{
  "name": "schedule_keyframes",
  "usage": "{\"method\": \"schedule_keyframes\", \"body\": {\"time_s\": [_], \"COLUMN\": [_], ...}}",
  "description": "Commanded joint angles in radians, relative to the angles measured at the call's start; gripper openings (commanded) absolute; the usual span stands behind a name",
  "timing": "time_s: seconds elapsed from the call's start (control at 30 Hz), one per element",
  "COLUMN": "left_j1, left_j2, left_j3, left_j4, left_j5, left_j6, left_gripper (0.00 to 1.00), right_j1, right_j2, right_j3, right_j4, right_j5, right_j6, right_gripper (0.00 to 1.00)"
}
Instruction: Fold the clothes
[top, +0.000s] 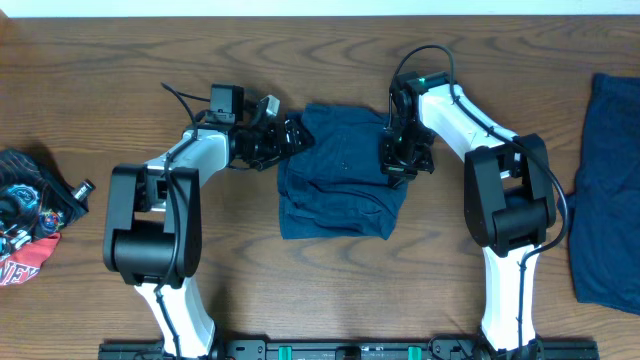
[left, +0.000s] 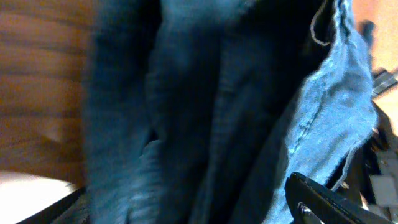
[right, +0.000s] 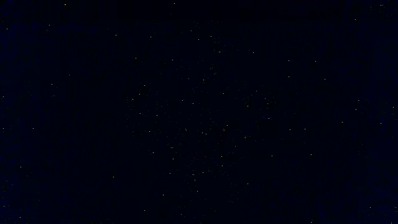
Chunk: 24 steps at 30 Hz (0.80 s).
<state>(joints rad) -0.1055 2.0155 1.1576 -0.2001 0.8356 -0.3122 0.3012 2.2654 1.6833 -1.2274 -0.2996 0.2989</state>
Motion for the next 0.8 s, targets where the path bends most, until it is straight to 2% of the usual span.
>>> {"method": "schedule_keyframes", "body": {"time_s": [0.0, 0.43, 0.53, 0.67, 0.77], "left_j1": [-0.001, -0.003, -0.014, -0.045, -0.072], "left_j2": [0.077, 0.077, 0.077, 0.077, 0.077], "left_j3": [-0.028, -0.028, -0.028, -0.028, -0.028], "left_j4": [-0.018, -0.003, 0.002, 0.024, 0.046], "left_j5": [0.032, 0.122, 0.14, 0.143, 0.144], "left_j6": [0.051, 0.101, 0.101, 0.101, 0.093], "left_gripper": [0.89, 0.88, 0.84, 0.7, 0.7], "right_j1": [0.013, 0.014, 0.014, 0.014, 0.014], "right_j2": [0.051, 0.051, 0.051, 0.051, 0.051], "right_j3": [-0.012, -0.012, -0.012, -0.009, -0.008], "right_j4": [-0.006, -0.01, -0.008, -0.003, -0.003], "right_j5": [0.052, 0.052, 0.052, 0.052, 0.052], "right_j6": [-0.016, -0.015, -0.008, -0.007, -0.007], "right_gripper": [0.01, 0.01, 0.01, 0.01, 0.01]}}
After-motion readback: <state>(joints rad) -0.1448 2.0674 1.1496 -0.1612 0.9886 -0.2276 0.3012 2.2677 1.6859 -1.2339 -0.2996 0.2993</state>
